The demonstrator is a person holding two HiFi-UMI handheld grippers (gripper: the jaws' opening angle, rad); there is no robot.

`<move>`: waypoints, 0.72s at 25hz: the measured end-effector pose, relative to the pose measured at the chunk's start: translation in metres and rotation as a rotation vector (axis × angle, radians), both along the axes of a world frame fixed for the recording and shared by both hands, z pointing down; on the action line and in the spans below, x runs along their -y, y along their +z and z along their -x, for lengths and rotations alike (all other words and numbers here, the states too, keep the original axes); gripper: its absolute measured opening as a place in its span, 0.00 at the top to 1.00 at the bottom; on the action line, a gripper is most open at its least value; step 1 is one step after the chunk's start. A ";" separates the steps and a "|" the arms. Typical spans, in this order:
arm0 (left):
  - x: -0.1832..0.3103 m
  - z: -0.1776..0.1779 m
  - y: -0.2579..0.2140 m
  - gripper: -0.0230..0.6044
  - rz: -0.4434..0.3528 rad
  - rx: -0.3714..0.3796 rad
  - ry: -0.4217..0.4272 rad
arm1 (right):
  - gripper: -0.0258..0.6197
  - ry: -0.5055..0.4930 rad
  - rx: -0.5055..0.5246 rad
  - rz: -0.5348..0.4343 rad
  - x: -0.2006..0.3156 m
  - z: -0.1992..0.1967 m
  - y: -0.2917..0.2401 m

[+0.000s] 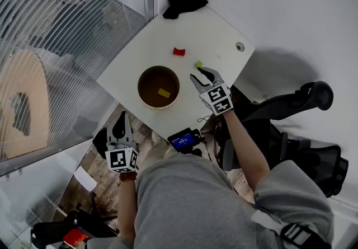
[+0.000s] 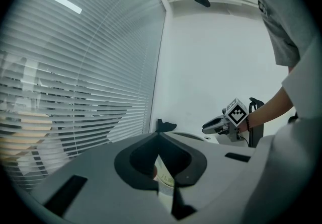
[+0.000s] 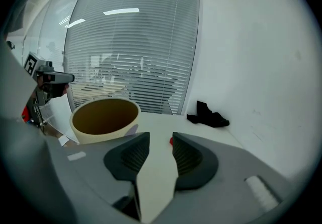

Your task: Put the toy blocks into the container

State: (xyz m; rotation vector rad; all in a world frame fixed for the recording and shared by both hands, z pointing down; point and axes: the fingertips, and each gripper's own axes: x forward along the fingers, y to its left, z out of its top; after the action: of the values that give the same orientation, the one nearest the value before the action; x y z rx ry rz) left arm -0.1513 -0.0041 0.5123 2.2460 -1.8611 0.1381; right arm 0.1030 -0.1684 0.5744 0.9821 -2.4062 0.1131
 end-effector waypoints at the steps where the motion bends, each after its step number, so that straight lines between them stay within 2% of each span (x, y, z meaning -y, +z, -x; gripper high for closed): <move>1: 0.000 0.000 0.001 0.95 0.005 0.002 -0.002 | 0.72 0.006 -0.003 0.006 0.002 -0.003 0.004; 18: 0.001 -0.003 0.023 0.95 0.082 0.026 0.001 | 0.73 0.038 -0.093 0.087 0.043 -0.044 0.059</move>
State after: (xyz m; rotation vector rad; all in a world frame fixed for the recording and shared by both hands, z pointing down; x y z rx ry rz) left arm -0.1484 -0.0054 0.5349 2.2003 -1.8327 0.2399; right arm 0.1474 -0.2109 0.6332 0.9727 -2.2793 0.1801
